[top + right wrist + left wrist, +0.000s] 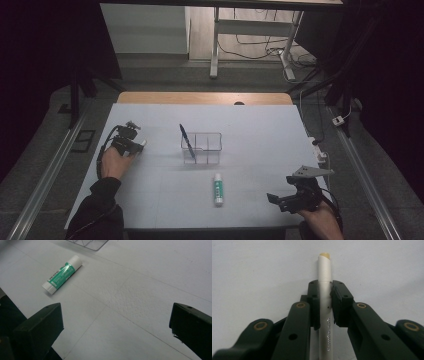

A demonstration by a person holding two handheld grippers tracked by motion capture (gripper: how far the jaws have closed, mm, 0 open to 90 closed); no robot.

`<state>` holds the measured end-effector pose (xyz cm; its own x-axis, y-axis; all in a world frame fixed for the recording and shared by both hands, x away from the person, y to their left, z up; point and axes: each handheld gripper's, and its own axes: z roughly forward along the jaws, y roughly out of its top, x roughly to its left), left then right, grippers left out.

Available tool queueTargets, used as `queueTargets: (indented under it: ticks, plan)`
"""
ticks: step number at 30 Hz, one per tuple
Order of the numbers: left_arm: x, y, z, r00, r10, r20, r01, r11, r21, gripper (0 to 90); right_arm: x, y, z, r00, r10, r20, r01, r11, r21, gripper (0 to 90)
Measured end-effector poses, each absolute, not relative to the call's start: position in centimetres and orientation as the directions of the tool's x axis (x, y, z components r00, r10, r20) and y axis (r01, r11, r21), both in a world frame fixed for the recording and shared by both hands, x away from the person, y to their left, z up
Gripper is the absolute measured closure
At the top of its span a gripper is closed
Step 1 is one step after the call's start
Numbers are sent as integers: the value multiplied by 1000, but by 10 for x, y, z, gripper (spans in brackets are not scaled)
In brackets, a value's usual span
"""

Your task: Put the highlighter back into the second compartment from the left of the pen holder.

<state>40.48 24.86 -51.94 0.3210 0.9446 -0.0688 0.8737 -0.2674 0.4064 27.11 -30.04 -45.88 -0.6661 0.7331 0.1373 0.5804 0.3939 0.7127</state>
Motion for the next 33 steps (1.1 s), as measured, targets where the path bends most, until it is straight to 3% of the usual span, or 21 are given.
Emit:
queueTargets:
  ticks: [12, 33]
  plan:
    - [400, 254, -510, 356, 921, -160, 842, -242, 482, 777, 271, -301, -458, -666, 733, 140, 578, 388, 718, 0]
    - [367, 240, -460, 493, 855, -163, 653, -239, 719, 776, 270, -301, -458, -672, 729, 129, 570, 398, 719, 0]
